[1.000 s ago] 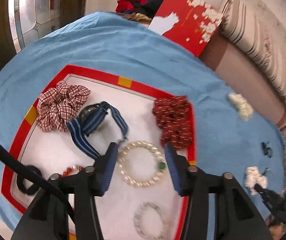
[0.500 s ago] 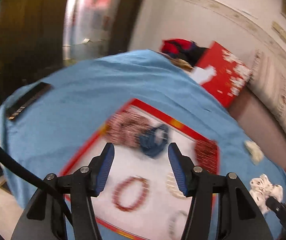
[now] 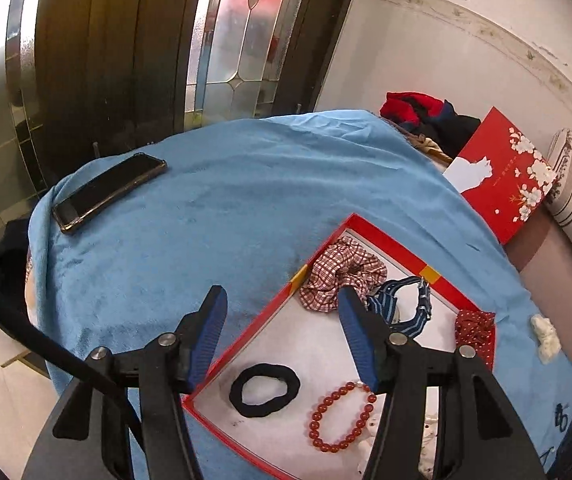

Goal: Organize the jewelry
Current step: 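Carry the strap and scrunchie into the red tray and open both tools, then move both tools back to the black cord lanyard and hair ties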

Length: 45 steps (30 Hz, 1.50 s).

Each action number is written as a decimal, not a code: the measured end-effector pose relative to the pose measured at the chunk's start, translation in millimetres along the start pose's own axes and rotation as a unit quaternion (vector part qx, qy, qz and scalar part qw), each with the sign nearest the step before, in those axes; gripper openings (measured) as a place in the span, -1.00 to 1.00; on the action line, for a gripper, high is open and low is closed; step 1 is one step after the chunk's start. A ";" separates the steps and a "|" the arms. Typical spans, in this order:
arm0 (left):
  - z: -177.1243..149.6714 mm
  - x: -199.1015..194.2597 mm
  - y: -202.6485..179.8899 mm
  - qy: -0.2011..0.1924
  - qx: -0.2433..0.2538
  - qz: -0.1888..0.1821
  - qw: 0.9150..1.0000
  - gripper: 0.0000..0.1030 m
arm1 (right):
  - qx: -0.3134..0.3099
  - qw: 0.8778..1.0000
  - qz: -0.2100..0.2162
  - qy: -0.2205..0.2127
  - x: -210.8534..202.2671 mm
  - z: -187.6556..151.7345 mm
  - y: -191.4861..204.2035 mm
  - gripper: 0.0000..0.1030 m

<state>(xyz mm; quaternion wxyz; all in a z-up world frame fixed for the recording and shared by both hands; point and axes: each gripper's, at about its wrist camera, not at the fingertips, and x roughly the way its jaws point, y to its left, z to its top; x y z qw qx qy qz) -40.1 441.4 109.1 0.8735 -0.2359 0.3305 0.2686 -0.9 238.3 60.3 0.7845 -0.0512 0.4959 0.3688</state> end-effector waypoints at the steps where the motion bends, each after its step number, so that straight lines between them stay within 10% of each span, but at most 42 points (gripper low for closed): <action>1: -0.3 0.5 -0.4 0.001 0.001 0.000 1.000 0.11 | -0.001 1.000 -0.004 -0.007 -4.1 -1.4 0.4 0.13; 15: -31.6 -17.4 -65.7 -0.014 0.116 -0.024 0.993 0.16 | 0.065 0.992 -0.073 -0.080 -116.8 -61.2 -79.7 0.30; 23: -74.6 -40.6 -126.1 -0.008 0.200 -0.073 0.977 0.17 | 0.190 0.962 -0.165 -0.106 -201.5 -157.1 -191.4 0.30; 32: -156.7 -80.5 -218.9 0.010 0.340 -0.130 0.931 0.17 | 0.310 0.909 -0.244 -0.130 -267.3 -243.8 -285.5 0.30; 45: -246.2 -96.4 -345.1 0.134 0.392 -0.241 0.878 0.15 | 0.339 0.892 -0.240 -0.179 -287.4 -245.7 -344.6 0.30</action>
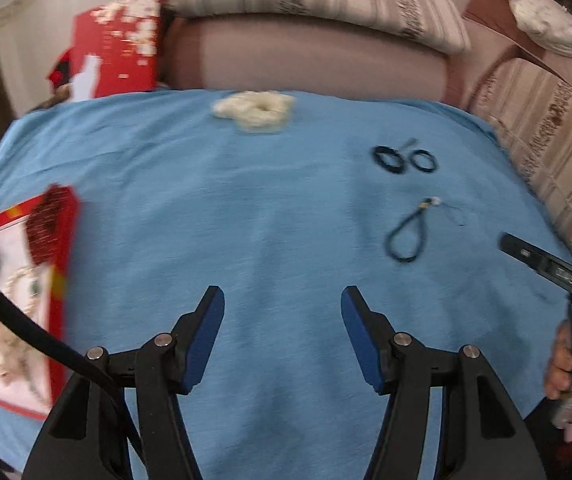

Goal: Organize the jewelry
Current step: 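Move both tools back to the black cord lanyard and hair ties, then grasp the black cord lanyard with the left tool while the right grasps a black hair tie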

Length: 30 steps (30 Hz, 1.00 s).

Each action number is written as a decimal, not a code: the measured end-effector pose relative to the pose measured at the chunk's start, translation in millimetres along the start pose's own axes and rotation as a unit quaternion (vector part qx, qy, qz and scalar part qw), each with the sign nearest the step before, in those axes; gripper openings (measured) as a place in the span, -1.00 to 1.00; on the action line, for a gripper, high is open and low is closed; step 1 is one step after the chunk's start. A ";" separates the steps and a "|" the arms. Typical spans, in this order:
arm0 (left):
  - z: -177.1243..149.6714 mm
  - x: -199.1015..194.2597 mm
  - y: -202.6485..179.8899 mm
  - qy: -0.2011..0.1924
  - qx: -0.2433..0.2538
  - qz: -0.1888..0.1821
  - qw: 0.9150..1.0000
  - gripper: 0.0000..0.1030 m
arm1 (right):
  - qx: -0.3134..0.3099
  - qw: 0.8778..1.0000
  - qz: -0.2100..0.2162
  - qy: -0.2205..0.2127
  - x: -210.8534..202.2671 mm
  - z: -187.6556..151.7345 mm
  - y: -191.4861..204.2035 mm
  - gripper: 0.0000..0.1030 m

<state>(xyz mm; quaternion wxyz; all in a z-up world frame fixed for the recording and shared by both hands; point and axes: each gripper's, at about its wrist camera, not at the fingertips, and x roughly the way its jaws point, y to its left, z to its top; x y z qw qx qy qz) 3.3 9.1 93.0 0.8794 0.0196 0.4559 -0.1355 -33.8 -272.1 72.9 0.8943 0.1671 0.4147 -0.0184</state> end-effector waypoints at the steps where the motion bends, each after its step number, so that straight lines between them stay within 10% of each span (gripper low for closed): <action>1: 4.3 5.0 -8.4 0.003 0.004 -0.005 1.000 0.14 | 0.000 1.000 0.000 -0.002 4.6 5.7 -1.5 0.30; 7: 19.5 44.2 -53.5 0.025 0.030 -0.029 0.999 0.13 | 0.006 1.000 0.002 0.001 43.3 40.5 -14.0 0.30; 11: 28.5 78.0 -72.7 0.049 0.031 -0.061 0.996 -0.24 | 0.021 0.998 0.050 0.010 66.0 63.2 -23.4 0.30; 25: 45.9 147.5 -104.0 0.070 0.011 -0.102 0.992 -0.24 | 0.045 0.990 0.130 0.031 113.8 105.3 -32.9 0.30; 28: 44.5 148.7 -107.8 0.073 0.019 -0.094 0.993 -0.92 | 0.047 0.988 0.142 0.038 117.6 104.9 -30.5 0.30; 30: 42.6 146.7 -101.2 0.080 0.012 -0.098 0.992 -0.94 | 0.045 0.987 0.146 0.043 118.5 103.2 -28.1 0.30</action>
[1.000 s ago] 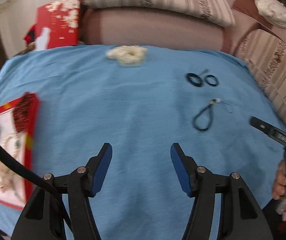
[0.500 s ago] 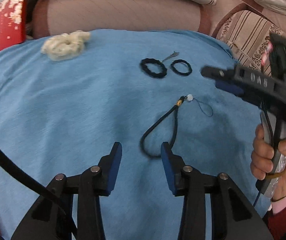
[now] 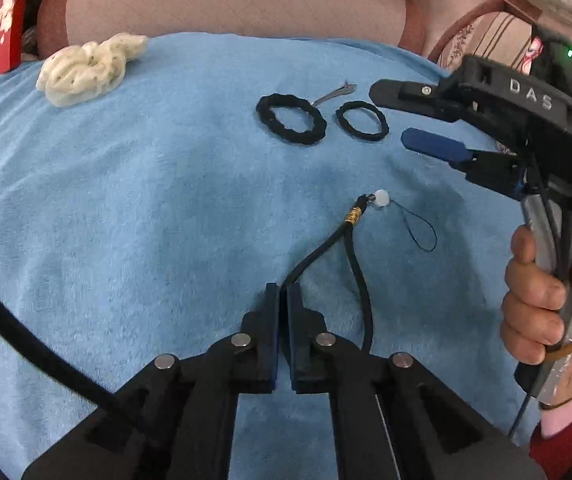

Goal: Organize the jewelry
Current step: 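Grasp the black cord lanyard with the left tool while the right grasps a black hair tie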

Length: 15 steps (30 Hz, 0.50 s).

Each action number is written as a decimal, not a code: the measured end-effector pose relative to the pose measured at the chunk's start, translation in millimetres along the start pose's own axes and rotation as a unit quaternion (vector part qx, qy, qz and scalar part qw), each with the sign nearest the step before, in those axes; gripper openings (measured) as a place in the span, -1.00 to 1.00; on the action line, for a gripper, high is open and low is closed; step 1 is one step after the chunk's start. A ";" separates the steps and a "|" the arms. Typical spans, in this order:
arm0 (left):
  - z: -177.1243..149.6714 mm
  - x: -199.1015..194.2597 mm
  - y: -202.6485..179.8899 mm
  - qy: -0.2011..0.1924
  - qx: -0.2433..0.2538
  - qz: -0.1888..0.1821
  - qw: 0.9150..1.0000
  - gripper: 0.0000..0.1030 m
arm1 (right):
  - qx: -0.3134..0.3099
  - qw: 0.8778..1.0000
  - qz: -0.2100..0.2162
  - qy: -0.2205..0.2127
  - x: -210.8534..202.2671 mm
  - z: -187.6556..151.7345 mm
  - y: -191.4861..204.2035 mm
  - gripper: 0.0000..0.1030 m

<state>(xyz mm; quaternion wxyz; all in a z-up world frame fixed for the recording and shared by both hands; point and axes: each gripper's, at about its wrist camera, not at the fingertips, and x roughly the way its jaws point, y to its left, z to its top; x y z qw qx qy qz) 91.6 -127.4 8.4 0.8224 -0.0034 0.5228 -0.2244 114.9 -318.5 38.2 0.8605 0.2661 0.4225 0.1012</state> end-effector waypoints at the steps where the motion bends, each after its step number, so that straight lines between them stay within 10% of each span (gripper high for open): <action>1: -1.3 -2.5 3.8 0.000 -0.006 0.004 1.000 -0.94 | -0.001 1.000 0.000 0.002 1.4 0.2 0.7 0.30; 15: -19.8 -30.5 58.8 -0.011 -0.068 0.011 0.998 -0.79 | -0.038 0.998 -0.037 0.023 47.9 -10.6 28.0 0.30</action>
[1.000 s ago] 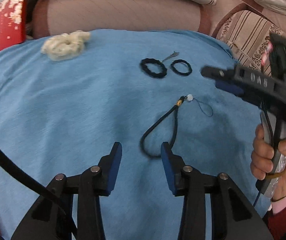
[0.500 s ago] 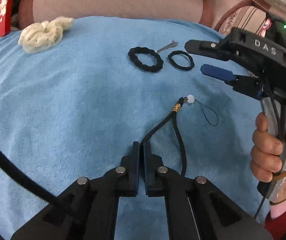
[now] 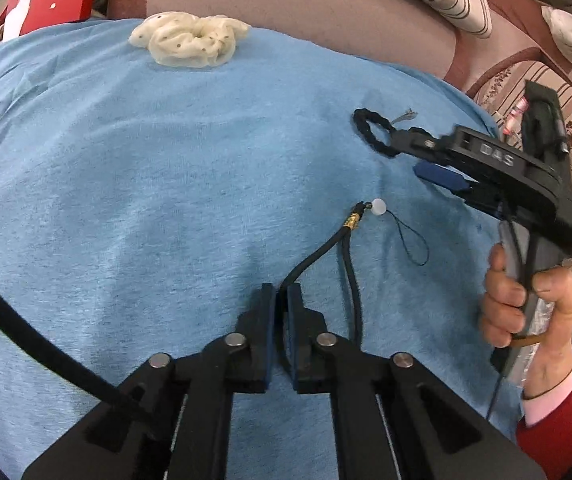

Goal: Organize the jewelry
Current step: 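Grasp the black cord lanyard with the left tool while the right grasps a black hair tie, then carry the lanyard and hair tie over the red tray with both tools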

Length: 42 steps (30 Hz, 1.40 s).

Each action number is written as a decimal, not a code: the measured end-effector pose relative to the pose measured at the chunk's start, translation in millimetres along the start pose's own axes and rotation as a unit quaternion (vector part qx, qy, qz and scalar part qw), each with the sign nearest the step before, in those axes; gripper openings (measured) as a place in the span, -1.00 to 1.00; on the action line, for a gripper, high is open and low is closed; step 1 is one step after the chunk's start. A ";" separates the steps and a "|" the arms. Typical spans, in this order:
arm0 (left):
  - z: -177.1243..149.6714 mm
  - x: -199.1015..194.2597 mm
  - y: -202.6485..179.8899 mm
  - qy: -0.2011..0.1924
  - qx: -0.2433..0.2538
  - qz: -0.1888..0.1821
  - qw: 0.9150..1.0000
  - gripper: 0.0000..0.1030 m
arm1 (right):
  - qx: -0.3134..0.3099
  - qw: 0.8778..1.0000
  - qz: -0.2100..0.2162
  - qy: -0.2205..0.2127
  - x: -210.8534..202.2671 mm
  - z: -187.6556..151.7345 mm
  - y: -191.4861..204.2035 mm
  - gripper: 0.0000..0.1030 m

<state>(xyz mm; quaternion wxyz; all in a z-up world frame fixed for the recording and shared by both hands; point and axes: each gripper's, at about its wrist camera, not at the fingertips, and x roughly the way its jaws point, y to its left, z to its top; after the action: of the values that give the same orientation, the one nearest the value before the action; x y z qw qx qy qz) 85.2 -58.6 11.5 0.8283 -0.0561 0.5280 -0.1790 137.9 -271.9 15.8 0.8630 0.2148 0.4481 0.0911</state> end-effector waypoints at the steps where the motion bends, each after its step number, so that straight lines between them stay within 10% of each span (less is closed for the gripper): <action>1: 0.2 0.7 -3.2 -0.003 0.002 -0.003 1.000 -0.62 | -0.002 1.000 -0.006 -0.003 1.6 1.2 2.4 0.30; 6: -4.7 3.9 -24.1 -0.021 0.028 0.026 0.999 -0.35 | -0.051 0.996 -0.067 -0.016 15.9 2.4 22.4 -0.21; 8: -7.8 4.6 -33.2 -0.025 0.053 0.060 0.996 -0.88 | -0.069 0.994 -0.084 -0.022 19.3 1.6 30.2 -0.42; 11: -7.7 -1.8 -28.7 -0.018 0.048 0.046 0.998 -0.93 | -0.083 0.991 -0.098 -0.023 19.9 -0.3 38.2 -0.82; 42: -62.5 -227.0 117.7 -0.195 -0.008 0.243 0.950 -0.93 | -0.147 0.989 0.014 -0.015 -50.1 -121.7 200.8 -0.83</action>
<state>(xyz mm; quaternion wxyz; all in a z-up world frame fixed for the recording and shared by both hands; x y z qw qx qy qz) -28.6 137.6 145.1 0.9330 0.0335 0.3554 0.0458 16.9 -75.3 81.9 0.8904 0.0930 0.4139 0.1648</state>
